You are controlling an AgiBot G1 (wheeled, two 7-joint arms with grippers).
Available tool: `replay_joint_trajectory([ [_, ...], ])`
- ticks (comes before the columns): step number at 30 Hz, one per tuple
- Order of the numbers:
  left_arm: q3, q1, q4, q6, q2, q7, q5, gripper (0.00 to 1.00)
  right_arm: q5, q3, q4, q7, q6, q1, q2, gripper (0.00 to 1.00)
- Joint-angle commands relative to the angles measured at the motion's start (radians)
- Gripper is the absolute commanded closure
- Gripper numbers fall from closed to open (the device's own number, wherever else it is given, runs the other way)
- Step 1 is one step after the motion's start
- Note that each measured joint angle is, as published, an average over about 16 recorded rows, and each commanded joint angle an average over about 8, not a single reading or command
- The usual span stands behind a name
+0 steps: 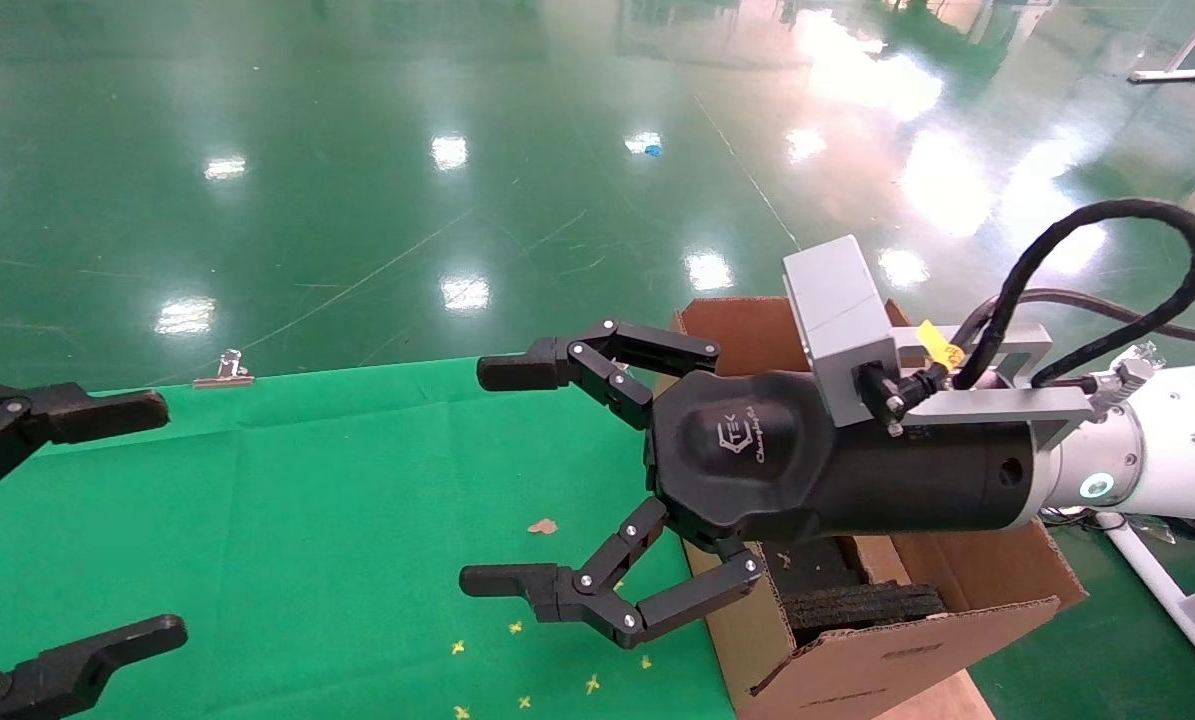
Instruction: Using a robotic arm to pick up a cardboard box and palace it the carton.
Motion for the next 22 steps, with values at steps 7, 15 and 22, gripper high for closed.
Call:
replay_joint_trajectory([
  [7,0.000,0.000,0.000,0.000,0.000,0.000,0.000,0.00,0.000,0.000,0.000,0.000,0.000,0.000,0.000,0.00],
  [15,0.000,0.000,0.000,0.000,0.000,0.000,0.000,0.00,0.000,0.000,0.000,0.000,0.000,0.000,0.000,0.00],
  [22,0.000,0.000,0.000,0.000,0.000,0.000,0.000,0.00,0.000,0.000,0.000,0.000,0.000,0.000,0.000,0.00],
])
